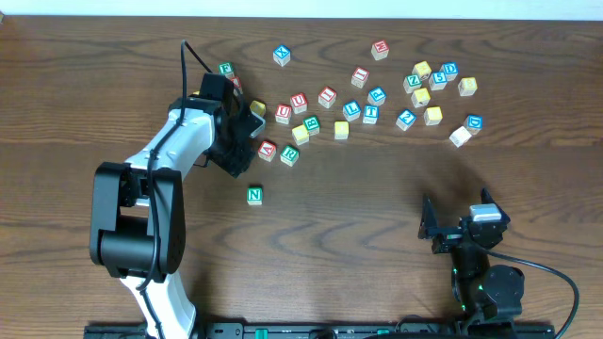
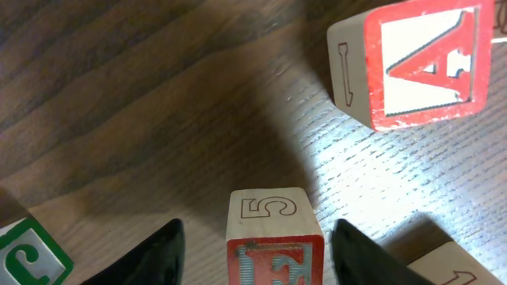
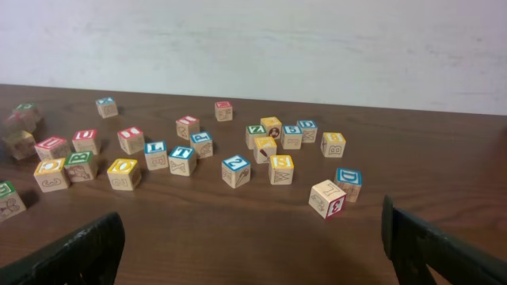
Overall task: Spell out NEURIPS
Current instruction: 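Lower the left gripper and grasp the red E block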
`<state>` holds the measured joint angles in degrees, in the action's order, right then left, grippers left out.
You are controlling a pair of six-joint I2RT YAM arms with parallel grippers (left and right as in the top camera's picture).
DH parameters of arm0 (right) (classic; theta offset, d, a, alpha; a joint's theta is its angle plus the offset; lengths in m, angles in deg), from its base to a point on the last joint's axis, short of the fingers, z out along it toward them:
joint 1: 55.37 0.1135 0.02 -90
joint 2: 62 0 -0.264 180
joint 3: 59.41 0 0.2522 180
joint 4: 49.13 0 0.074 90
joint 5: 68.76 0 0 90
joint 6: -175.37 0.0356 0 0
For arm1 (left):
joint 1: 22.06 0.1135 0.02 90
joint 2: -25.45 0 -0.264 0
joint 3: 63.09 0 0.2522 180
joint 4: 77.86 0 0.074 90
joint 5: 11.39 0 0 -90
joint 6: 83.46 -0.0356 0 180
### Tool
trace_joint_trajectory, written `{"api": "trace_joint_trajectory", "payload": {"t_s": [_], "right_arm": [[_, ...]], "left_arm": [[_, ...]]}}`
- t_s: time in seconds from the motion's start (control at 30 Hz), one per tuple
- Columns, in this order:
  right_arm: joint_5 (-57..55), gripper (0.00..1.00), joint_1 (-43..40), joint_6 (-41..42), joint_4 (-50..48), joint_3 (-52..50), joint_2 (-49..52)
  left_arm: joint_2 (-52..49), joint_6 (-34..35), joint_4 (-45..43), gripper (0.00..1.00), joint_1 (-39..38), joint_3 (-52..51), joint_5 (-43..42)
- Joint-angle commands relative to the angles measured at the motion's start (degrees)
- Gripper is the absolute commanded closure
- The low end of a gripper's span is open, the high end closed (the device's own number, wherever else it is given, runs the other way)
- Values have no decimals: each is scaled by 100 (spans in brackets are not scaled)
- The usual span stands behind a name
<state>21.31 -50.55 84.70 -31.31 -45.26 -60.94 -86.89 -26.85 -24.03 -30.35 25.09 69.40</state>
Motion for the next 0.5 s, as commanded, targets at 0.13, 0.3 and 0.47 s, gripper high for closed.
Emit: {"api": "trace_joint_trajectory", "payload": {"t_s": [0.13,0.3,0.47], "right_arm": [[11,1,-28,42,26,-7,-24],[11,1,-28,42,26,-7,-24],[11,1,-28,42,26,-7,-24]], "left_arm": [[-52,-68,68,53,24,103,-114],[-52,-68,92,55,24,103,-114],[-52,-68,120,62,24,92,-116]]}}
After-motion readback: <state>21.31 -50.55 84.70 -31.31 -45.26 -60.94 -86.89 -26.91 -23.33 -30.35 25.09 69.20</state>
